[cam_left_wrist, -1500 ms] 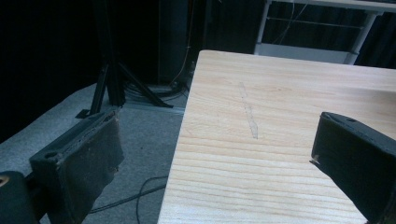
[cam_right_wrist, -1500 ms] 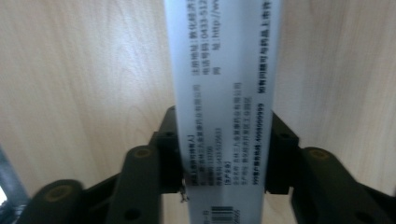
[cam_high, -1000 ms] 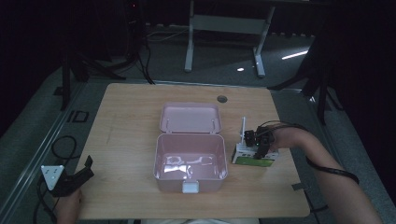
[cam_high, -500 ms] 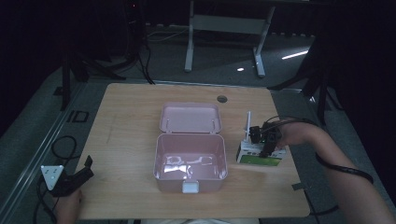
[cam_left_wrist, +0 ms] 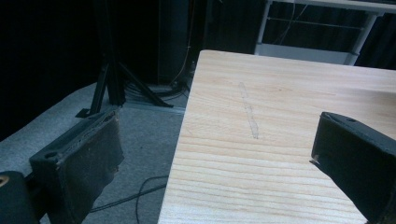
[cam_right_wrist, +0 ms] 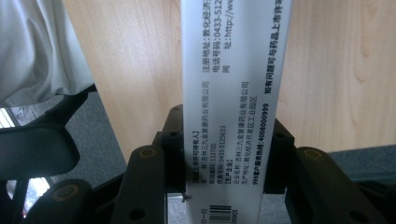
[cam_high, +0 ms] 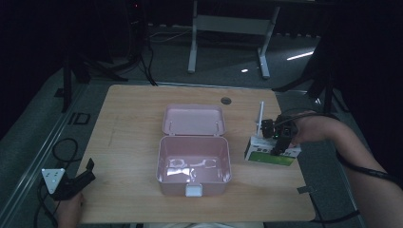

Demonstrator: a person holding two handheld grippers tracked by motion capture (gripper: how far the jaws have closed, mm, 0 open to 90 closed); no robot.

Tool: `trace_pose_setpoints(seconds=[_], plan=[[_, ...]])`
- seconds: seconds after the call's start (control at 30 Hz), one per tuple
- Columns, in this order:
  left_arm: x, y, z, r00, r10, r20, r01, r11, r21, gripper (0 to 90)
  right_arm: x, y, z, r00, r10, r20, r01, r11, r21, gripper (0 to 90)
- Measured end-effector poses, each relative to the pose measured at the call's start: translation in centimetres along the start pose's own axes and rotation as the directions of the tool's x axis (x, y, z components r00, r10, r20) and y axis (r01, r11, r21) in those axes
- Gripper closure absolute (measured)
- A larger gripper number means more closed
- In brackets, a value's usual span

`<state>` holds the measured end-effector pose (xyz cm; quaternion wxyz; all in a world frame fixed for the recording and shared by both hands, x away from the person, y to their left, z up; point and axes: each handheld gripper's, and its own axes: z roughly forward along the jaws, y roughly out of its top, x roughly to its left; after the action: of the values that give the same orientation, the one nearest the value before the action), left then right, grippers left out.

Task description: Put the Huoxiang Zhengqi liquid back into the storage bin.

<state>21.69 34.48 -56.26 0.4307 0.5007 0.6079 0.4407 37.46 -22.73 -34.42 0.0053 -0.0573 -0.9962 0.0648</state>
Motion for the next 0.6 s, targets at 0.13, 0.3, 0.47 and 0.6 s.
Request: trace_pose_setpoints(seconds=[0.13, 0.3, 0.47, 0.6], plan=[[0.0, 0.0, 0.0, 1.0, -0.002, 0.0, 0.002, 1.0, 0.0, 2.1, 0.5, 0.2, -2.0, 0.9999, 0.01, 0.006, -0.01, 1.0, 0.002, 61.4], [0.0, 0.0, 0.0, 1.0, -0.001, 0.0, 0.001, 1.0, 0.0, 2.1, 1.0, 0.6, -3.6, 0.9998, 0.016, 0.009, -0.016, 1.0, 0.01, 61.4], [0.0, 0.0, 0.0, 1.0, 0.0, 0.001, 0.0, 1.0, -0.002, 2.1, 1.4, 1.6, -5.1, 0.9993, 0.007, 0.038, -0.008, 1.0, 0.01, 61.4], [0.0, 0.0, 0.0, 1.0, -0.001, 0.001, 0.001, 1.0, -0.002, 2.2, 1.7, 3.0, -5.9, 0.9992, -0.019, 0.035, 0.019, 1.0, -0.005, 61.4]])
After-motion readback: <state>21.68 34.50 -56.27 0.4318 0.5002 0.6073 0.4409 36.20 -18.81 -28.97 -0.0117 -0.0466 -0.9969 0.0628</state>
